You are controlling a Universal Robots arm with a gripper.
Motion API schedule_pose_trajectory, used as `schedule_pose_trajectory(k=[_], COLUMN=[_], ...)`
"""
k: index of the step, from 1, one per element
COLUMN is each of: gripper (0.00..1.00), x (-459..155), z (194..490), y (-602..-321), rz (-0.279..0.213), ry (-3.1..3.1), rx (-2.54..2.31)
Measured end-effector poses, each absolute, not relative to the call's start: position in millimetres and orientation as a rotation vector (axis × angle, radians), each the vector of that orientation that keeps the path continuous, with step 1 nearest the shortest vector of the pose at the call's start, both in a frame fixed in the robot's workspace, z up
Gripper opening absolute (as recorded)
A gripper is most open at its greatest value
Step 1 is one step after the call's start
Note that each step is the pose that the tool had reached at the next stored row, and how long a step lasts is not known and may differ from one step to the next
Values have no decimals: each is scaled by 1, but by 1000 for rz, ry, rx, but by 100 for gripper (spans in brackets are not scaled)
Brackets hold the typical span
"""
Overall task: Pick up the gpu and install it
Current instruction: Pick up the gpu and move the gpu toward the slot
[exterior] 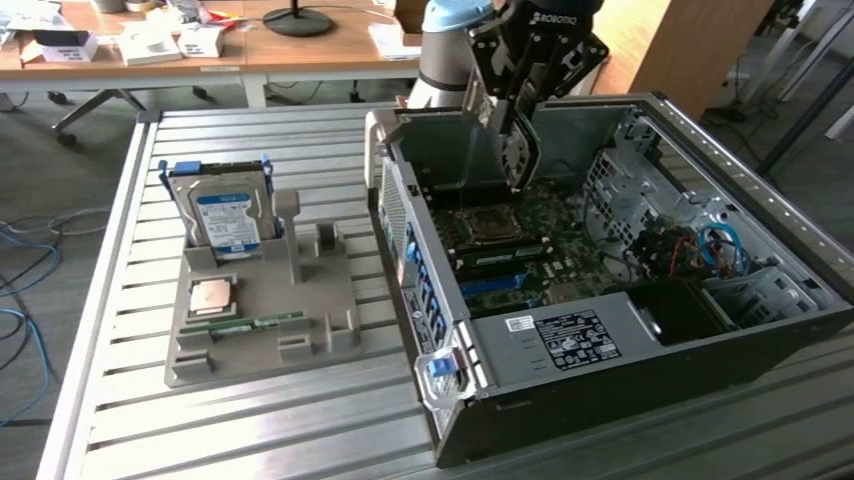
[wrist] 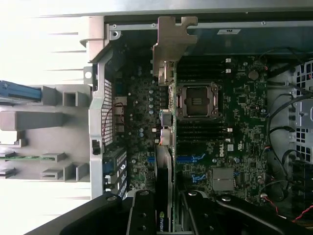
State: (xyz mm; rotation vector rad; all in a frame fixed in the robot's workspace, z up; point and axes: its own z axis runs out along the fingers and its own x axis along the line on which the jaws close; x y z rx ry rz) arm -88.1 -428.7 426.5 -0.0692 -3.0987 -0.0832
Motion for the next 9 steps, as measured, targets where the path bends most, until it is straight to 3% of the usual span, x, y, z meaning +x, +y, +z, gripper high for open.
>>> schedule_pose_trajectory(k=[9], gripper=[26], x=[-84], z=[427], y=[-429], rz=[-83], ry=[-3099], rx=[-69])
